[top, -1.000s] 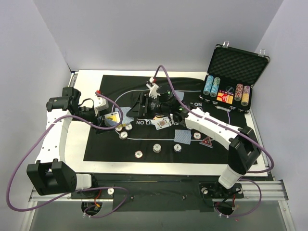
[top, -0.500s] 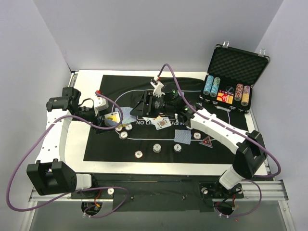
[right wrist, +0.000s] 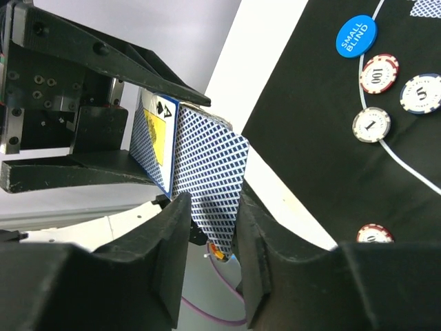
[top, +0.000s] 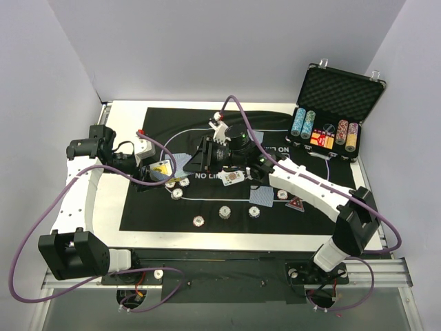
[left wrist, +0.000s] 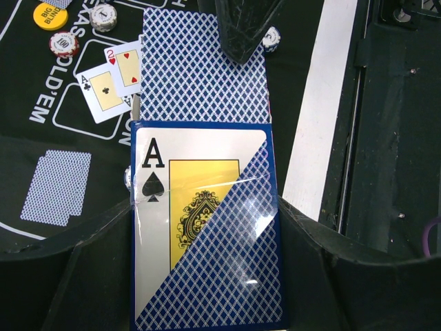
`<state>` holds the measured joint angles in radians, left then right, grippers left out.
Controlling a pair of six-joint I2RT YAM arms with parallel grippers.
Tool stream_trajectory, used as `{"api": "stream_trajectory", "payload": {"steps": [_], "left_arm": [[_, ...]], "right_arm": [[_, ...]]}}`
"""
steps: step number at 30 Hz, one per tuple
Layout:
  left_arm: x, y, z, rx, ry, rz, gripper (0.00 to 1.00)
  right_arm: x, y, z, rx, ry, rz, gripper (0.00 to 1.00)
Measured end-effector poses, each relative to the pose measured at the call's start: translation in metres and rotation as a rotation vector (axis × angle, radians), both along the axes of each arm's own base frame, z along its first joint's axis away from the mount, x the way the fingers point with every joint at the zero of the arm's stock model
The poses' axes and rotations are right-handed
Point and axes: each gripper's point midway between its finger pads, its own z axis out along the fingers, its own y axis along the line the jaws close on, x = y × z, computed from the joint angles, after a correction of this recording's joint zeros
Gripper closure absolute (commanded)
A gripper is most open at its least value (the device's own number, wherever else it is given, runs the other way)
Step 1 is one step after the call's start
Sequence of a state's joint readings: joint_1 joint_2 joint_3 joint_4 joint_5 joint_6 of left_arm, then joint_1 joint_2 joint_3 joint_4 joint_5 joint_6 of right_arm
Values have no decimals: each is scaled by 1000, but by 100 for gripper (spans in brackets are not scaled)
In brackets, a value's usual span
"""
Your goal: Distribute texas hold em gaming equipment
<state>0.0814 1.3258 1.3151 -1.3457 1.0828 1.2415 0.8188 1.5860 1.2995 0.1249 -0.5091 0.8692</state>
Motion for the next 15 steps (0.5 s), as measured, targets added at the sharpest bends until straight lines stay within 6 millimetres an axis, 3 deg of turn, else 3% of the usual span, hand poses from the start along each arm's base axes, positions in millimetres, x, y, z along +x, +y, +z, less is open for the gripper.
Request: {"api": "stream_trajectory", "payload": {"steps": [3,9,15], "left_arm": [[0,0,0,0,0,0,100],[0,0,0,1,0,0,100],[0,0,0,1,0,0,100]], "right_arm": [[1,-1,0,-3,-3,-1,91],[8,-7,-3,-15,1,-20,94],[25,-28,7,-12,-8,-77,96]]}}
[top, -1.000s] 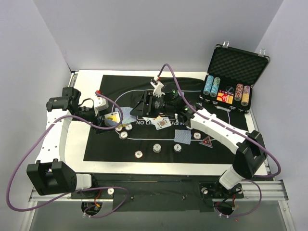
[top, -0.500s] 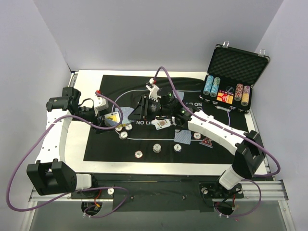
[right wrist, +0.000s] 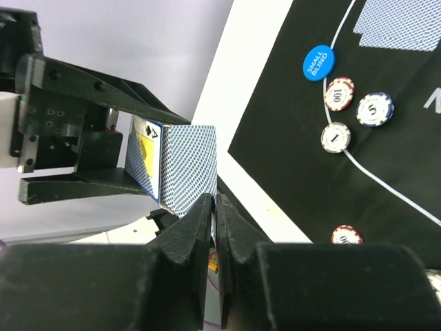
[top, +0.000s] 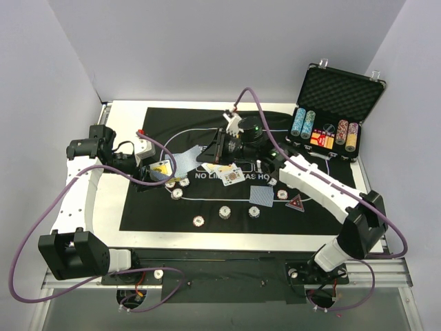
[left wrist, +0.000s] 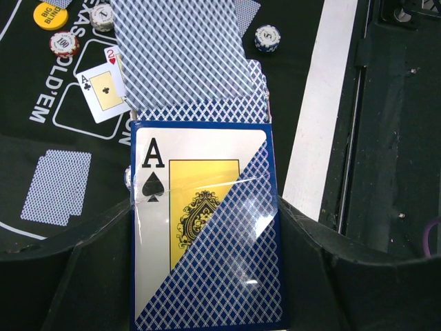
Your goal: Distribute texas hold em gaming equipment
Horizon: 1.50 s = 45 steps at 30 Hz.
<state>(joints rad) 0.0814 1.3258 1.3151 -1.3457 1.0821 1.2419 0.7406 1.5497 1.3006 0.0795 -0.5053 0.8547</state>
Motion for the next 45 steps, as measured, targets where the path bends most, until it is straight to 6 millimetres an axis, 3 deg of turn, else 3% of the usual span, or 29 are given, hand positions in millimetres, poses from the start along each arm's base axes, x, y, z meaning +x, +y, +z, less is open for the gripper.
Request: {"api": "stream_trajectory", "payload": {"steps": [8,17,26,28,33,40,45], "left_arm": [[0,0,0,-1,0,0,100],[0,0,0,-2,0,0,100],[0,-1,1,-7,0,-1,100],[0,-1,1,-7,0,-1,100],[0,-1,1,-7,0,-1,100],[0,-1,1,-7,0,-1,100],[0,-1,1,-8,0,-1,100]], "right_arm": [[4,-18,23,25,-43,-31,97],[5,-24,23,12,-38,-40,100],[27,-67,25,-232,-175,-146,100],[33,-78,17,-306,-199,-175,100],[47,-99,-29,-513,-189,-213,100],[49,-89,-94,-583,-76,-169,100],[48,-74,-116,-512,-4,-163,100]]}}
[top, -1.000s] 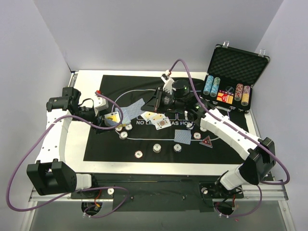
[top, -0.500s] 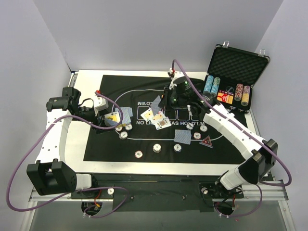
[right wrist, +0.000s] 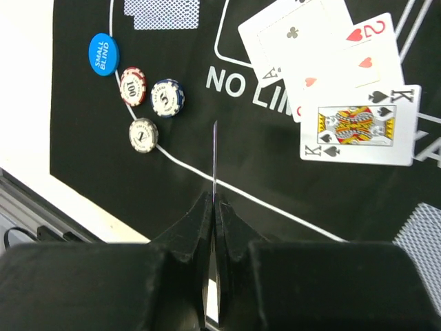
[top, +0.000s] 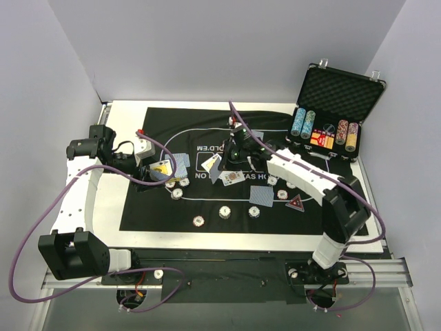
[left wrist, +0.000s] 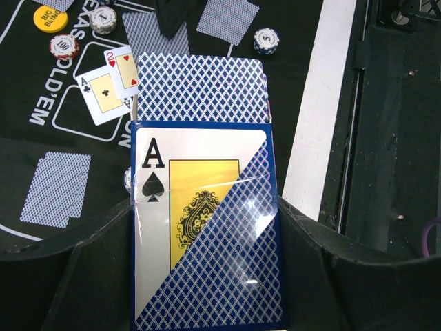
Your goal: Distribute texas hold em gaming equipment
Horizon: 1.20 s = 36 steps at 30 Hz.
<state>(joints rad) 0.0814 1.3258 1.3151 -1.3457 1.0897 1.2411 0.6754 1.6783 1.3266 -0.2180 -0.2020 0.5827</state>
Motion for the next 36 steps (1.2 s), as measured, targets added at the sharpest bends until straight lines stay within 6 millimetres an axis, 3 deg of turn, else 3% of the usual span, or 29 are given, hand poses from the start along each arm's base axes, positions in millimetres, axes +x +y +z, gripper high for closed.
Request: {"api": "stream_trajectory", "payload": {"steps": [6,10,12,17,22,25,29,33,36], "left_arm": [[0,0,0,0,0,0,100],[-1,0,1,0,-1,1,100],[-1,0,1,0,-2,1,100],[-1,0,1,0,-3,1,100],[-1,0,1,0,-3,1,100],[-1,0,1,0,-3,1,100],[-1,0,1,0,-3,1,100],[-1,0,1,0,-3,1,100],[-1,0,1,0,-4,1,100]], "right_arm": [[5,20,-57,51,102,-29,100],[-1,19,-102,22,180,-56,100],[-2,16,-113,-3,189,-63,100],[2,11,-116,-41,159,-82,100],[-1,4,-121,-91,154,-82,65],[-5,0,-124,-123,156,-72,55],[-12,-2,-114,-130,154,-56,48],[-14,-3,-72,-85,97,-50,42],[-12,-1,-24,-15,29,-51,34]]}}
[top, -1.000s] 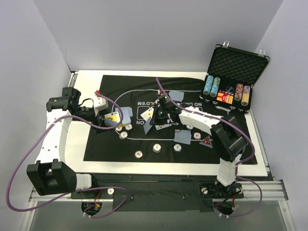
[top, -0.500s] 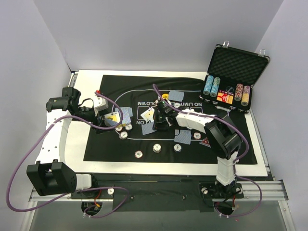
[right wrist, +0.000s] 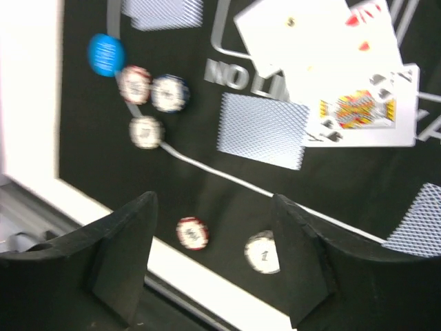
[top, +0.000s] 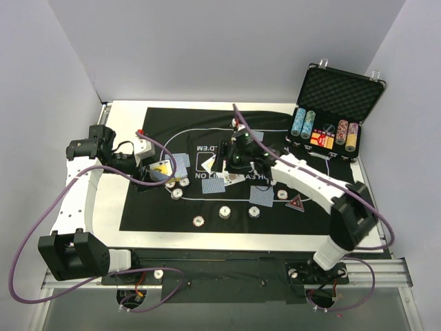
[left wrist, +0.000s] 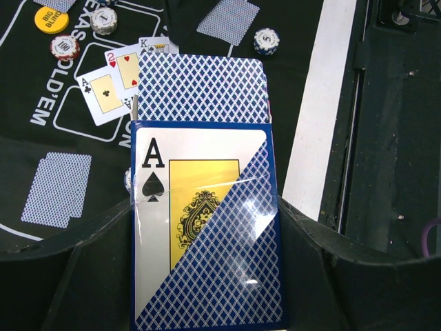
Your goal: Distribute texas hold em gaming equipment
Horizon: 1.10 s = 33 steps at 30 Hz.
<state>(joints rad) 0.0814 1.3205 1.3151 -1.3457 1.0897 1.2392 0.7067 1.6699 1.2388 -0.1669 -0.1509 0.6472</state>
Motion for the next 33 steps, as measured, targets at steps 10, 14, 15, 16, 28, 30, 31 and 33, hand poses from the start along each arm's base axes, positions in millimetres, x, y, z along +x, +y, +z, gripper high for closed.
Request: {"api": "stream_trajectory", "payload": {"steps": [10,14,15,16,28,30,31,33], "left_arm": [[0,-1,1,-7,-4,-3,100],[0,-1,1,-7,-5,-4,100],[0,-1,1,-7,-6,-5,100],[0,-1,1,-8,-7,-5,100],[0,-2,2,-14,-8,-7,100],[0,-2,2,-14,-8,-7,100],[0,-2,2,-13,-8,-6,100],[0,-1,2,-10,-7,-6,100]], "right_arm": [[-12,33,128,368,-114,38,19],[-34,60,142,410,-97,118,18],[-39,65,143,415,-93,134,18],[-44,71,145,423,-89,154,18],[-53,106,124,411,-25,222,31],[-53,109,117,401,-10,220,33],[-53,109,115,400,-6,219,35],[-53,112,115,403,-2,218,39]]}}
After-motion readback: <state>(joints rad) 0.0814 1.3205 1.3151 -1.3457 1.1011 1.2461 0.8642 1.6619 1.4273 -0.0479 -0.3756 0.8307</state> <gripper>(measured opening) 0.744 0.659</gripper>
